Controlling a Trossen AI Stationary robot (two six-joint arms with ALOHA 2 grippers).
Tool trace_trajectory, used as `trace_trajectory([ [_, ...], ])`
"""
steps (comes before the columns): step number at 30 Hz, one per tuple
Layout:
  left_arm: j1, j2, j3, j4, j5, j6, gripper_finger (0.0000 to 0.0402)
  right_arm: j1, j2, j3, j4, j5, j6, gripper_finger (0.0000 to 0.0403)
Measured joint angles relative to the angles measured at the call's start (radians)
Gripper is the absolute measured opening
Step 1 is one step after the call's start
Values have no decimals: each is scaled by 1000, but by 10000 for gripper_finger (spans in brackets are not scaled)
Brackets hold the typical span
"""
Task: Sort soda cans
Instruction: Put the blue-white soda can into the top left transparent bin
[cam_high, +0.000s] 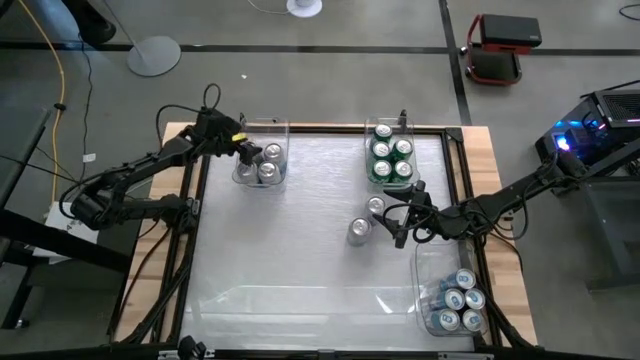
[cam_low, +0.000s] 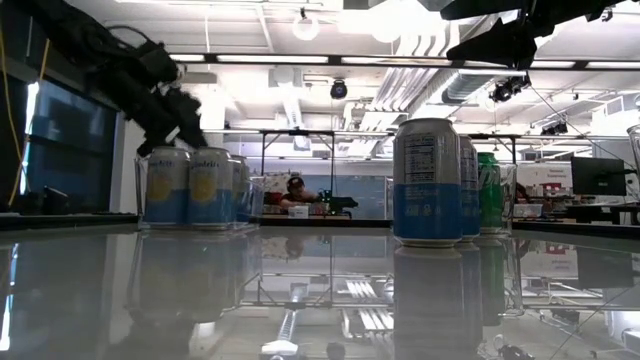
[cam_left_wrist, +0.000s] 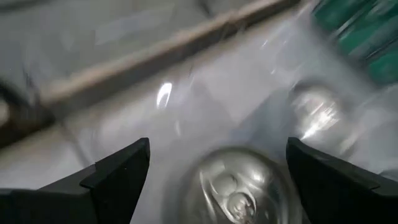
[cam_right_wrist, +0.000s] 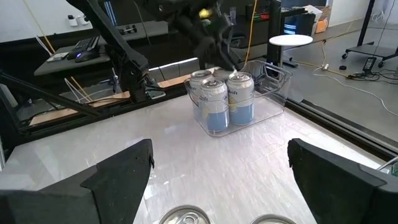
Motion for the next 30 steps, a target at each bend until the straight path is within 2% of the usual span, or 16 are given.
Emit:
trace_trajectory([
  [5, -19, -39, 48, -35, 44, 6, 353, 0, 0, 0, 0, 0, 0, 362],
  [13, -78, -158, 94, -83, 38, 6, 353, -3, 5, 0, -1, -3, -7, 362],
  [15, -107, -202, 96, -79, 28, 5, 353, -16, 13, 0, -1, -48, -28, 362],
  [19, -207, -285, 95, -81, -41, -18, 353, -48, 59, 0, 89, -303, -158, 362],
  [22, -311, -335, 96, -80, -123, -21, 353, -53, 135, 17, 122, -417, -308, 362],
  [26, -462, -370, 96, -73, -243, -39, 353, -65, 250, 122, 15, -422, -419, 362],
  [30, -605, -371, 96, -64, -376, -58, 353, -125, 333, 288, -302, -442, -425, 362],
])
